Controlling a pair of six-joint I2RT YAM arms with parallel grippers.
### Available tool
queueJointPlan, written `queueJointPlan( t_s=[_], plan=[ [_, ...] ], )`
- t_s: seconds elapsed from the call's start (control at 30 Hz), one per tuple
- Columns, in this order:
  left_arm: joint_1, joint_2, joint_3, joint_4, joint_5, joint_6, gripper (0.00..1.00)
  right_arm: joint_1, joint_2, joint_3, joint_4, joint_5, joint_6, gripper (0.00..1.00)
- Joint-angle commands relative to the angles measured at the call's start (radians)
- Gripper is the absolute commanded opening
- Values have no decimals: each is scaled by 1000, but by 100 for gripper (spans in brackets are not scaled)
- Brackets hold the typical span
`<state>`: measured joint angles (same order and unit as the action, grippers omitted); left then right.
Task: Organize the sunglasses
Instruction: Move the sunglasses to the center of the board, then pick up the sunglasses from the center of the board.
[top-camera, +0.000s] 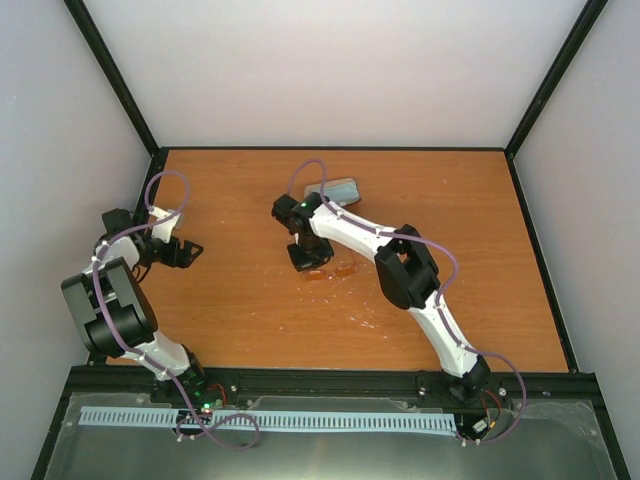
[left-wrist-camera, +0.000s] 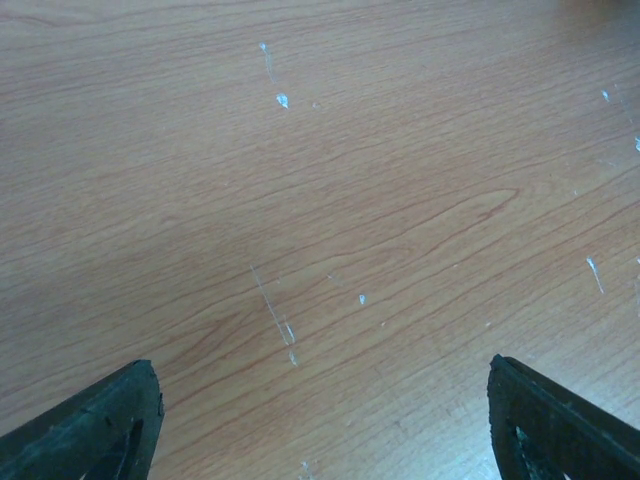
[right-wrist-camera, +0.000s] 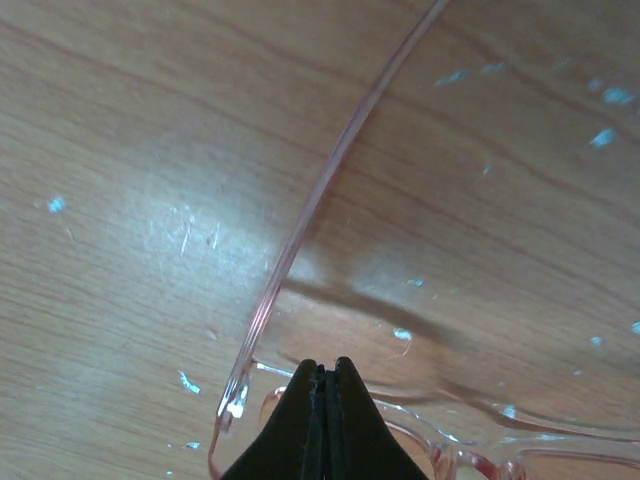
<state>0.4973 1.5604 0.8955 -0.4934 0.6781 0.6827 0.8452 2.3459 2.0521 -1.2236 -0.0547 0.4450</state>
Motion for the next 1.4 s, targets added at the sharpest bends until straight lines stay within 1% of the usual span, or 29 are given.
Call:
queueJointPlan(
  t_s=[0.0, 0.17, 0.33, 0.37, 0.4, 0.43, 0.53, 0.6, 0.63, 0.7, 0.77, 0.93, 1.03, 1.1, 1.2, 1.37],
  plan=[
    [4, 4, 4, 18, 32, -13, 88, 23, -35, -48, -14, -36, -35, 3],
    [5, 6, -5, 19, 42, -18, 88, 32, -90, -130, -28, -47, -60, 3],
    [4, 12, -8, 24, 55, -29, 87, 31, -180, -210, -33, 11, -36, 3],
    [4, 14, -6, 25, 57, -32, 88, 30, -195, -213, -39, 26, -26, 5],
    [4, 14, -5, 27, 59, -34, 88, 31, -211, -212, -43, 45, -15, 9],
    [4, 15, -2, 26, 62, -37, 88, 31, -227, -209, -47, 60, 2, 17],
    [4, 18, 4, 31, 64, -42, 89, 28, -289, -207, -41, 103, 79, 44],
    [5, 22, 11, 34, 61, -40, 89, 19, -316, -209, -44, 106, 157, 56],
    [4, 25, 14, 35, 60, -38, 89, 13, -327, -214, -46, 89, 208, 59],
    [4, 34, 25, 32, 58, -33, 89, 4, -352, -259, -13, 32, 305, 60],
    [4, 45, 36, 30, 59, -26, 89, 1, -381, -341, 42, -9, 403, 61],
    [4, 66, 58, 34, 66, -12, 89, -42, -449, -512, 106, -47, 527, 61],
    [5, 77, 65, 37, 69, -4, 89, -100, -531, -667, 226, -109, 617, 60],
    [4, 79, 61, 44, 68, 0, 89, -124, -582, -741, 293, -122, 688, 60],
    [4, 72, 47, 58, 69, 3, 89, -137, -620, -786, 358, -113, 776, 60],
    [5, 67, 19, 78, 74, 3, 89, -137, -651, -814, 502, -122, 884, 58]
  ],
)
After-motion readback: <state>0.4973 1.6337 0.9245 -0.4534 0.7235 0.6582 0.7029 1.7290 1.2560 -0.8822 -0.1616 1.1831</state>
